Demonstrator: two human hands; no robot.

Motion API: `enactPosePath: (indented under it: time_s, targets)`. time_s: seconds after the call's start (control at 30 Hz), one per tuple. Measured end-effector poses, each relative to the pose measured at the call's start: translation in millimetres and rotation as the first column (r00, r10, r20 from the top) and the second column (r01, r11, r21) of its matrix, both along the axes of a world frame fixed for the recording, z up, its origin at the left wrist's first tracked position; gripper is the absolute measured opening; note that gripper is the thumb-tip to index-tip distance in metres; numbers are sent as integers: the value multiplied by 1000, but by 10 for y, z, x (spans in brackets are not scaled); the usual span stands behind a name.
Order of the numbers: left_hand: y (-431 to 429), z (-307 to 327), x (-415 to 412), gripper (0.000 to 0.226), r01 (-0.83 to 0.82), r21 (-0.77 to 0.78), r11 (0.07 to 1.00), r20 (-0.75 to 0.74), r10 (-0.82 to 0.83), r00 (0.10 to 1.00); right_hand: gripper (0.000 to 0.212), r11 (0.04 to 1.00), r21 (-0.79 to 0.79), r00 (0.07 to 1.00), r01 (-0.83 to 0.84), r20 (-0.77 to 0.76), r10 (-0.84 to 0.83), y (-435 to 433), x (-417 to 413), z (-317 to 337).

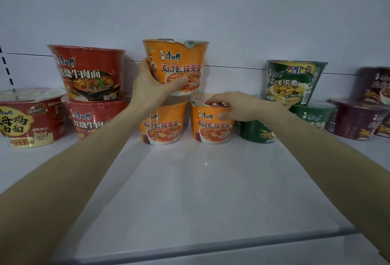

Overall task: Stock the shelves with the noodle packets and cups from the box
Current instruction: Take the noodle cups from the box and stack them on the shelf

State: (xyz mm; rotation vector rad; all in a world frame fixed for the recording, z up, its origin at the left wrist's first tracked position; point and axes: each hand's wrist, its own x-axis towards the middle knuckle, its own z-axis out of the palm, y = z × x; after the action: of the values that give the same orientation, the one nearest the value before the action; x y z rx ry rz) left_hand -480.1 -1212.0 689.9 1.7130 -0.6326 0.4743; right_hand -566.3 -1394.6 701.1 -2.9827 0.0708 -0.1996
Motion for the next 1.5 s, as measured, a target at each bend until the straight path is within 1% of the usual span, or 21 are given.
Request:
enactPosePath:
  time_s: [0.33, 0.47, 0.53, 0.6, 0.63, 0.7, 0.77, 0.8, 0.87, 0.97, 1.1, 1.17, 1.2, 1.23, 1.27, 1.3, 1.33, 1.37, 1.4, 1.47, 1.5]
  targets:
    - [-40, -1, -13, 79, 9, -1, 1000, 3, -9, 1000, 51, 990, 137, 999, -31, -9, 32, -103, -6, -29]
    - [-38, -21, -14, 80, 10, -4, 1000, 6, -10, 1000, 50, 992, 124, 1000, -28, 1, 28, -102, 13, -54]
    - [-32, -17, -34, 80, 17, -9, 1000, 13, -16, 1000, 53, 992, 125, 999, -22, -30, 26, -111, 21, -55]
    - [-22, -8, -64, 79, 23, -18, 1000, 18, -23, 1000, 60, 979, 202, 997, -23, -62, 36, -126, 9, -26]
    - [-14, -2, -83, 79, 27, -22, 999, 21, -27, 999, 62, 966, 257, 999, -34, -20, 41, -124, -7, 9]
    - [4, 11, -121, 79, 35, -29, 999, 25, -35, 999, 61, 911, 399, 971, -103, 238, 6, -99, -60, 126]
    - [12, 17, -152, 79, 34, -38, 999, 35, -33, 999, 57, 816, 524, 867, -243, 495, -60, -36, -110, 275]
    - [9, 14, -180, 79, 37, -40, 999, 41, -36, 999, 57, 779, 548, 828, -305, 557, -68, 5, -121, 345]
    - [0, 11, -227, 79, 62, -47, 997, 47, -60, 997, 60, 754, 541, 807, -372, 589, -24, 89, -109, 456]
    - [30, 32, -286, 74, 155, -56, 986, -8, -155, 988, 59, 737, 533, 829, -415, 555, 66, 164, -74, 555]
    - [151, 77, -304, 70, 213, 4, 977, -57, -213, 975, 37, 716, 544, 813, -438, 579, 57, 167, -46, 585]
    - [162, 92, -357, 77, 138, 49, 989, -46, -136, 990, 33, 710, 546, 785, -445, 619, 17, 152, -12, 562]
    - [159, 63, -405, 78, 56, 74, 996, -14, -55, 998, 33, 702, 551, 770, -452, 638, -4, 139, 10, 552]
    - [169, 5, -471, 73, -60, 112, 992, 84, 50, 995, 33, 694, 557, 760, -456, 649, -22, 126, 34, 544]
    - [181, -82, -539, 64, -179, 155, 971, 249, 137, 959, 33, 687, 566, 757, -455, 652, -35, 110, 56, 537]
    - [188, -187, -596, 57, -257, 216, 942, 411, 151, 899, 33, 685, 574, 760, -449, 648, -44, 98, 79, 534]
    - [190, -321, -638, 52, -272, 311, 911, 502, 85, 861, 34, 688, 576, 767, -440, 640, -46, 93, 106, 523]
    - [193, -436, -702, 49, -225, 447, 866, 484, -22, 875, 35, 699, 571, 772, -431, 634, -43, 95, 133, 511]
    - [188, -551, -752, 47, -147, 589, 795, 380, -112, 918, 36, 708, 565, 776, -424, 630, -37, 98, 159, 498]
    - [180, -757, -857, 54, 45, 816, 577, 97, -214, 972, 37, 694, 582, 789, -425, 613, -31, 102, 202, 456]
    - [171, -825, -891, 61, 105, 862, 496, 15, -233, 972, 37, 677, 600, 800, -425, 599, -29, 95, 219, 430]
